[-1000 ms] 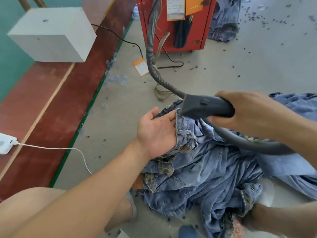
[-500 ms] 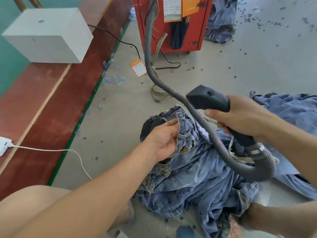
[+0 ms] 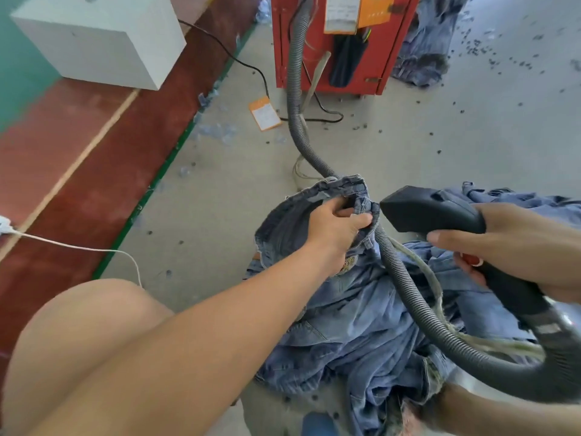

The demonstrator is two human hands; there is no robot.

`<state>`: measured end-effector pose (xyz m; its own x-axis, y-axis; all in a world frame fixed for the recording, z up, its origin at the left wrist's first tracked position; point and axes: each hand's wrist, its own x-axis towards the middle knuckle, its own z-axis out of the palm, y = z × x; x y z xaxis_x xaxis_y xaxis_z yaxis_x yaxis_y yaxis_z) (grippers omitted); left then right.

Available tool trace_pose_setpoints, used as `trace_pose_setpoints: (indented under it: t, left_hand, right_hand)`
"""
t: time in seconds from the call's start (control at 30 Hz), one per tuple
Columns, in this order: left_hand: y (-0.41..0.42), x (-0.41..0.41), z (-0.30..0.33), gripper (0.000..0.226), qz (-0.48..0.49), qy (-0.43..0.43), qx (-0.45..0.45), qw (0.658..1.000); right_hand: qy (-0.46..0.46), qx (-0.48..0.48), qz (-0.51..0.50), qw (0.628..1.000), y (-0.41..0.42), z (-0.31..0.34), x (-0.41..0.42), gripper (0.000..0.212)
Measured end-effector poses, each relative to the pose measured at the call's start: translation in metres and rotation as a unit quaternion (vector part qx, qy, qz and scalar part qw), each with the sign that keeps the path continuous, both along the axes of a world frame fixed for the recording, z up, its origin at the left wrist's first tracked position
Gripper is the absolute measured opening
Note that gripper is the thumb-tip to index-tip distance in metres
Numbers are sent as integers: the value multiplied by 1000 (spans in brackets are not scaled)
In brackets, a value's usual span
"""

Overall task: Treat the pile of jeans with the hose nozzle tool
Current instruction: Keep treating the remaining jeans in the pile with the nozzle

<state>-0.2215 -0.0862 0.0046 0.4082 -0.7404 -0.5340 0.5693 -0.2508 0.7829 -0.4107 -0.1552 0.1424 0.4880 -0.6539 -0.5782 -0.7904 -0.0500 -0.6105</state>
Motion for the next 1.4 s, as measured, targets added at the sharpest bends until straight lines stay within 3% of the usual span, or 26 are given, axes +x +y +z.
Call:
trace_pose_setpoints:
  t: [0.17,0.33,0.47,0.57,0.7,0.87,1.07,1.3,1.4]
  left_hand:
    - [2,-6,-6,37,-57,-73,-27,995]
    - [4,3,-11,28,-34,-169,-9,985]
    - [2,7,-13,28,-63,-209,-28,975]
    - [4,-6,-17,33,-125,-237,-53,962]
    - [2,-6,-16,28,-105,-224,-42,968]
    - [-1,1,-18,33,-112,-237,-47,964]
    - [2,-3,-24,28,-133,-239,-53,960]
    - [-2,7,-20,33,-129,-223,-49,965]
    - [1,1,-22,41,-167,-188,-50,967]
  right_hand:
    - [8,49,-62,997,-9,-15,20,35]
    - [-41,47,-132,989,-14,-18,21,46]
    - [-4,86,-84,993,-3,-19,21,39]
    - [-50,90,-139,985,-5,-24,35,31]
    - [-88,76,-210,971,-12,-22,37,28]
    - [-33,81,-117,989,1,-23,32,32]
    - [-87,75,-228,967,-20,-26,41,28]
    - [-35,89,-108,990,4,-32,32,32]
    - [-85,73,-180,977,-3,-40,43,29]
